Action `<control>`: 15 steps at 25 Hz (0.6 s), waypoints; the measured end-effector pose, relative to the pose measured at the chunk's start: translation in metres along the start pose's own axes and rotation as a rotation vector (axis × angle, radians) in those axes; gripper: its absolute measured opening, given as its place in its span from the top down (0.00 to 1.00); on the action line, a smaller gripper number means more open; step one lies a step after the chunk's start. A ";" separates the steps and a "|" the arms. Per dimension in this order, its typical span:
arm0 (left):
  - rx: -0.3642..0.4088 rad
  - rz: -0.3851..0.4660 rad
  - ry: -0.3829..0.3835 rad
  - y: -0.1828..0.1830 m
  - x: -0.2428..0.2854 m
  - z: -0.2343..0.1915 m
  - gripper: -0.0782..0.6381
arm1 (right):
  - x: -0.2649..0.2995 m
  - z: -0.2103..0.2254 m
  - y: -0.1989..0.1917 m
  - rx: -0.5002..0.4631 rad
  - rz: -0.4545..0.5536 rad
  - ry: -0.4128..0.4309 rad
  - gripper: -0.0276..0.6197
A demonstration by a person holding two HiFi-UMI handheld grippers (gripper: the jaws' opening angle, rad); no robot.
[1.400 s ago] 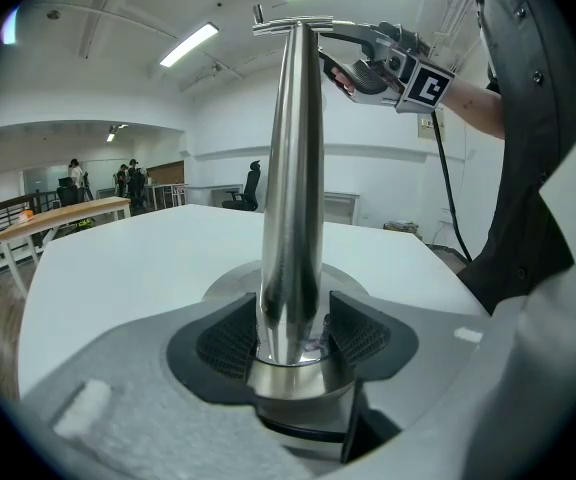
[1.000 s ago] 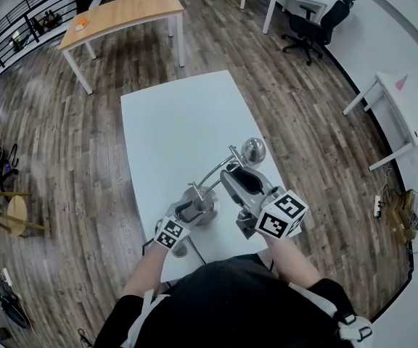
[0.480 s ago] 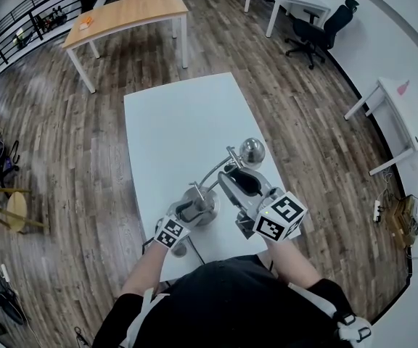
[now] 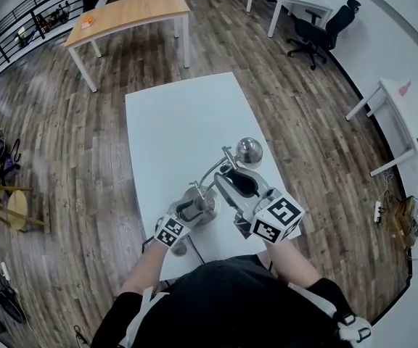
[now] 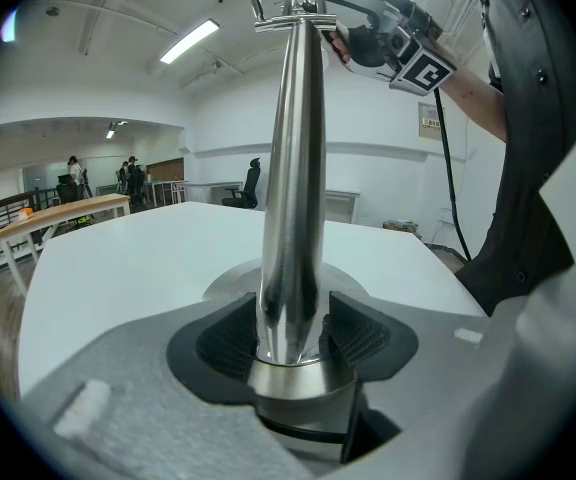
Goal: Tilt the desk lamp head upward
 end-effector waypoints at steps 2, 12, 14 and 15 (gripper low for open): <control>0.000 0.002 0.000 0.001 0.000 0.000 0.56 | 0.001 -0.003 0.001 -0.011 -0.002 0.013 0.84; -0.006 0.010 -0.001 0.002 0.001 0.001 0.56 | 0.012 -0.022 0.002 -0.049 -0.003 0.117 0.87; -0.001 0.015 0.000 0.000 0.000 -0.001 0.56 | 0.017 -0.027 0.001 -0.048 -0.006 0.141 0.88; -0.001 0.018 0.000 0.000 0.000 -0.001 0.56 | 0.019 -0.029 0.001 -0.043 -0.006 0.149 0.88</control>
Point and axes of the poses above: the fingertips, and each gripper's own axes: x forward along the fingers, z to its right, y out of its top, the point moved 4 cm from there along -x, backward along the fingers
